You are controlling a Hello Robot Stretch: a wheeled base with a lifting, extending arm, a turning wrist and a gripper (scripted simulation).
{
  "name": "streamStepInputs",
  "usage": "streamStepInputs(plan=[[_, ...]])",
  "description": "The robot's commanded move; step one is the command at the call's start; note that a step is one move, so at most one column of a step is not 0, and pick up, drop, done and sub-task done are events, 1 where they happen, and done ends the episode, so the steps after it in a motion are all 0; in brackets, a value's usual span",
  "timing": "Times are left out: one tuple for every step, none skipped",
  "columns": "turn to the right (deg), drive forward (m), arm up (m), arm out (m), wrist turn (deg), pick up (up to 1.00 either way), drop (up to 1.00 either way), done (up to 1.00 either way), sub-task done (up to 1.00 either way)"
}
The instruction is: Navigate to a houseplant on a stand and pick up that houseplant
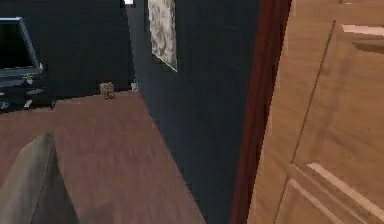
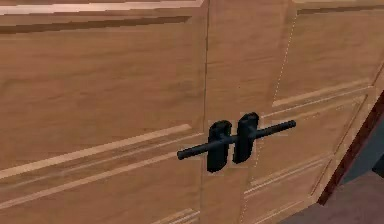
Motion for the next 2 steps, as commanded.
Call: streamStepInputs(plan=[[-21.0,0.00,0.00,0.00,0.0,0.00,0.00,0.00,0.00],[0.0,1.00,0.00,0.00,0.0,0.00,0.00,0.00,0.00]])
